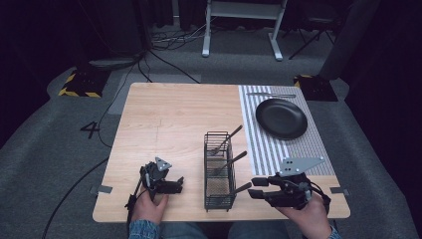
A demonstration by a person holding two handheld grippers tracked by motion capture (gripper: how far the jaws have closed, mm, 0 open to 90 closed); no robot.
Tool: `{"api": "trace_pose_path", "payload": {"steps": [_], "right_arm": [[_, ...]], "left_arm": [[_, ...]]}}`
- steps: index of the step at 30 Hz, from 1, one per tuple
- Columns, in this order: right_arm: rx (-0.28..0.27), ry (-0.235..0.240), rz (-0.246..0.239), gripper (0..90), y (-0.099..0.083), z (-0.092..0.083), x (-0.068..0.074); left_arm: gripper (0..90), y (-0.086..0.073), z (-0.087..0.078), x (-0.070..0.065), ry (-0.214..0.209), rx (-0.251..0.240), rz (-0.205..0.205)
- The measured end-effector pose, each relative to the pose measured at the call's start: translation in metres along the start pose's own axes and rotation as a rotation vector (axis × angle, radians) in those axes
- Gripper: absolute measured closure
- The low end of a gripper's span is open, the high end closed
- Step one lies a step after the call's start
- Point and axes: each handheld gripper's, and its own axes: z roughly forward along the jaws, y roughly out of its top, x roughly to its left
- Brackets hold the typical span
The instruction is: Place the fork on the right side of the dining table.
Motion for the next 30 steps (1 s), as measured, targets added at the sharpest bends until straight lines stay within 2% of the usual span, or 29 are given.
{"api": "trace_pose_path", "payload": {"steps": [7, 11, 18, 27, 30], "right_arm": [[0.026, 0.04, 0.036, 72.6, 0.003, 0.012, -0.005], [0.022, 0.052, 0.042, 76.6, 0.003, 0.012, -0.005], [0.019, 0.037, 0.043, 78.3, 0.004, 0.012, -0.004], [0.022, 0.014, 0.019, 79.3, 0.008, 0.012, -0.001], [0.017, 0.006, 0.01, 82.8, 0.01, 0.011, 0.0]], "left_arm": [[0.2, 0.0, 0.0, 0.0, 0.002, 0.0, 0.003], [0.2, 0.0, 0.0, 0.0, 0.002, 0.0, 0.003], [0.2, 0.0, 0.0, 0.0, 0.001, 0.0, 0.003], [0.2, 0.0, 0.0, 0.0, 0.0, 0.0, 0.002], [0.2, 0.0, 0.0, 0.0, 0.001, 0.001, 0.003]]}}
